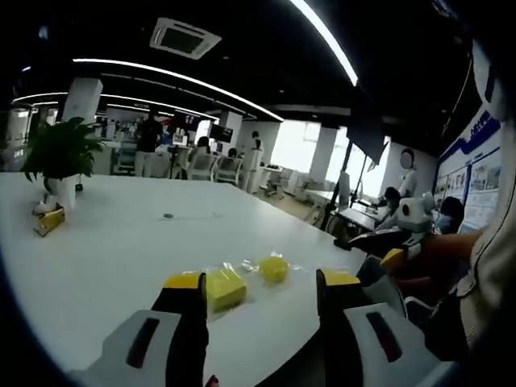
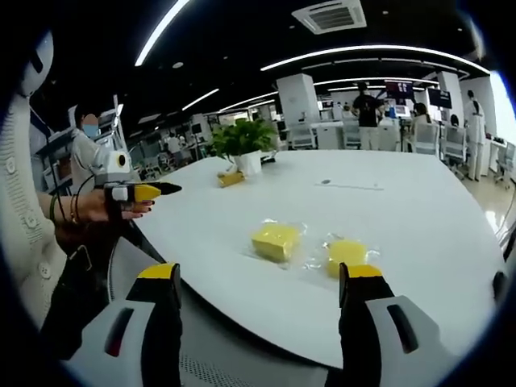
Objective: Compare the silicone blocks by pressing each to a similar depth, holding the contact briefly, and releasing to observe deformation and rebound differences across the visible hardness samples.
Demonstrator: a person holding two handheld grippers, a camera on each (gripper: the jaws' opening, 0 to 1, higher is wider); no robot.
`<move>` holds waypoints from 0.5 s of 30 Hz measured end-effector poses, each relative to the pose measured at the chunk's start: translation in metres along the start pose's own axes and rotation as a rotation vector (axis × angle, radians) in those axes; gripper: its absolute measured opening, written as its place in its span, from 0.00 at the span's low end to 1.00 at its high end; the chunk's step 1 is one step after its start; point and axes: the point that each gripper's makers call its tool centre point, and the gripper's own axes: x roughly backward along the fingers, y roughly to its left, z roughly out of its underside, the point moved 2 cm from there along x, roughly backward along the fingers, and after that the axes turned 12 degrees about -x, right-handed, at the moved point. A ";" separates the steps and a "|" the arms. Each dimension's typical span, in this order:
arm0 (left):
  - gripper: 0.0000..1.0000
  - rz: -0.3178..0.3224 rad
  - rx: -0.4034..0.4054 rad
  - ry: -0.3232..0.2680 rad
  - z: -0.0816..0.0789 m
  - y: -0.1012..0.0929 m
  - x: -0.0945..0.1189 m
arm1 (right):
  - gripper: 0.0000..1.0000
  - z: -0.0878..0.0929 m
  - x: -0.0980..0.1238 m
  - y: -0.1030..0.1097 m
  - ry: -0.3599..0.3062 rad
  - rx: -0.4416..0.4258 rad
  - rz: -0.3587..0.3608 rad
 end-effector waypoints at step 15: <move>0.57 0.025 0.171 0.058 -0.013 -0.021 -0.127 | 0.72 0.002 0.010 -0.039 0.008 -0.049 -0.078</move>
